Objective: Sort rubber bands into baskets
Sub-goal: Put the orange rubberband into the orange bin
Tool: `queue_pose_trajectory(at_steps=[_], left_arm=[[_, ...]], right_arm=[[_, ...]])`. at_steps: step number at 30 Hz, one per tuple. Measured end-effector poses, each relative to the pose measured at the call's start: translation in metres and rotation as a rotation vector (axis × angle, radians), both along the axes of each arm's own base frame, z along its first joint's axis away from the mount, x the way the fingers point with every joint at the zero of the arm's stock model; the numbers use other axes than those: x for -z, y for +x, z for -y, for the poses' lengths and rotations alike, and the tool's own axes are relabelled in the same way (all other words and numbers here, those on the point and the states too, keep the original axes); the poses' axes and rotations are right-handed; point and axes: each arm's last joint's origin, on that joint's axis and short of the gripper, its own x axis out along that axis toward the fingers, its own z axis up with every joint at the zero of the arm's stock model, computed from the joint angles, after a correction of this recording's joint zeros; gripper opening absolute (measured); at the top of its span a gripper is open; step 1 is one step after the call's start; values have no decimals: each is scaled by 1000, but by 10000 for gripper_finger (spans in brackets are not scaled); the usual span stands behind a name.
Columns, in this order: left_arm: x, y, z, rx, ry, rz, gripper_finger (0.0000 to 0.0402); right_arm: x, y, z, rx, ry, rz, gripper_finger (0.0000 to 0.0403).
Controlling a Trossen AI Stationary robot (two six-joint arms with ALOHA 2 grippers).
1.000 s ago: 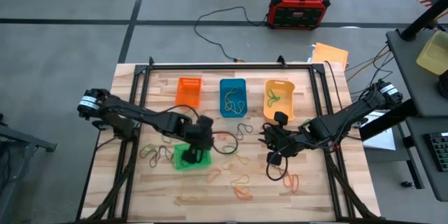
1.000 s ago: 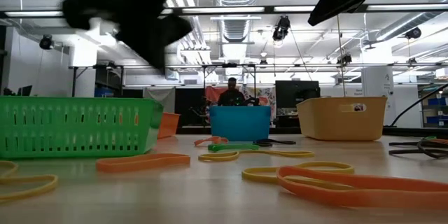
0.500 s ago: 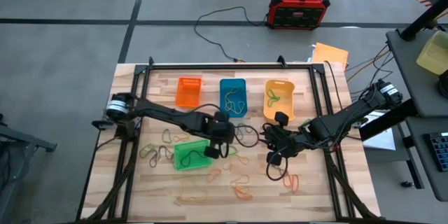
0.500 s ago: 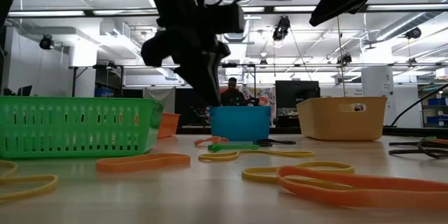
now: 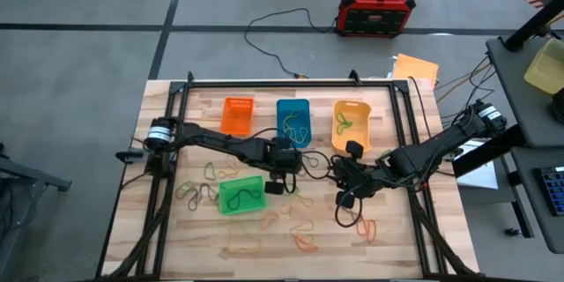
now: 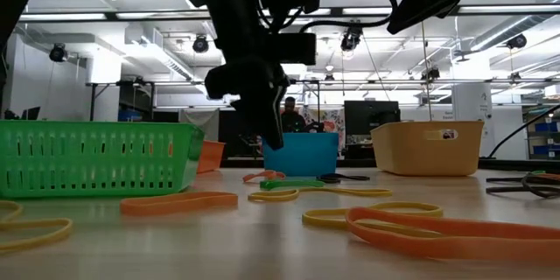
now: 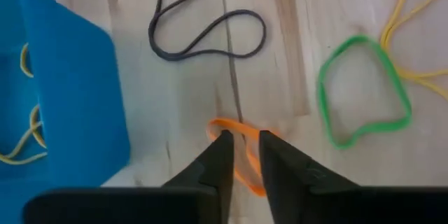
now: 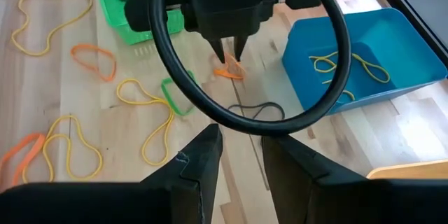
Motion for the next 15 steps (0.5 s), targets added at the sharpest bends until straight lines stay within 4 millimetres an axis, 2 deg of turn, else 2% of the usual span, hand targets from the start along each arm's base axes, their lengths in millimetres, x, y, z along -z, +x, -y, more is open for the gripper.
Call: queue_pose_trajectory(at_steps=[8,15], left_arm=[[2,-2,-1,166,63,-43,132],[5,-2,1,196,-5,-44,143]], right_arm=[[0,0,0,-1,2,1,109],[0,0,0,0,2,1,116]])
